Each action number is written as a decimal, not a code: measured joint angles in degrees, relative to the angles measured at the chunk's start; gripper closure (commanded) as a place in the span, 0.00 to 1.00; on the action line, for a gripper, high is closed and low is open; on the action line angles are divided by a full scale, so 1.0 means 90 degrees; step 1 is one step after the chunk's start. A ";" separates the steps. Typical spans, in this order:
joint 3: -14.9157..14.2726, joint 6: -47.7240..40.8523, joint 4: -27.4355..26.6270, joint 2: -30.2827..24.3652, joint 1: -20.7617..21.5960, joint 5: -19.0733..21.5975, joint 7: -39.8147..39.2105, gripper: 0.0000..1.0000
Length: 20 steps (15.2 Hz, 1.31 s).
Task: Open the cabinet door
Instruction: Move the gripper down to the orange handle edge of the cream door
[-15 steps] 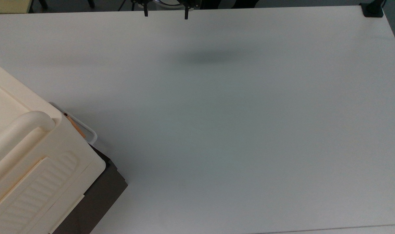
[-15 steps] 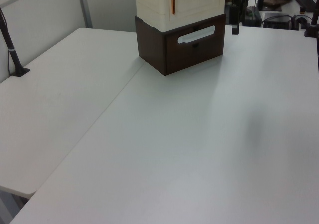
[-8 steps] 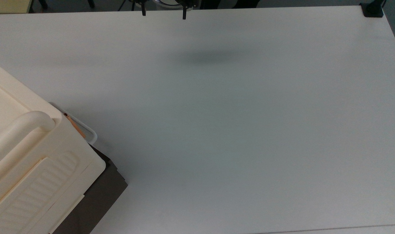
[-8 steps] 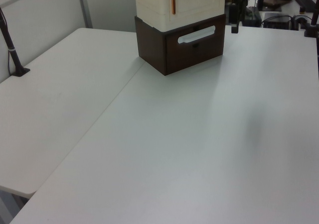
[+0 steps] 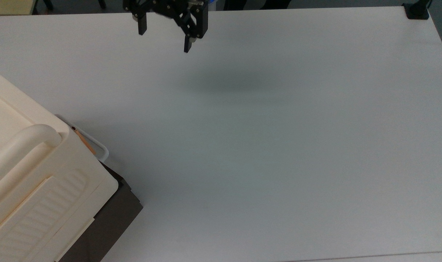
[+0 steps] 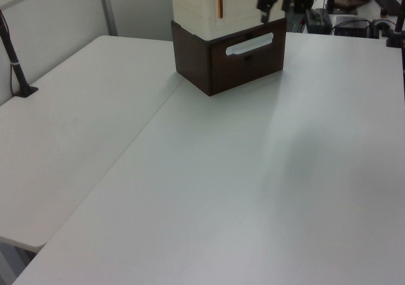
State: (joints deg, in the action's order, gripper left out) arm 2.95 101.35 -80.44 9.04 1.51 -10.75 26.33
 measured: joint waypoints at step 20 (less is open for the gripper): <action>-0.0409 0.4529 0.0095 0.1263 -0.0520 -0.1882 0.1705 0.04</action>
State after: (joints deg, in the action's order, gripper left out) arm -0.73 142.11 -79.59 20.41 -3.17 -27.69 41.68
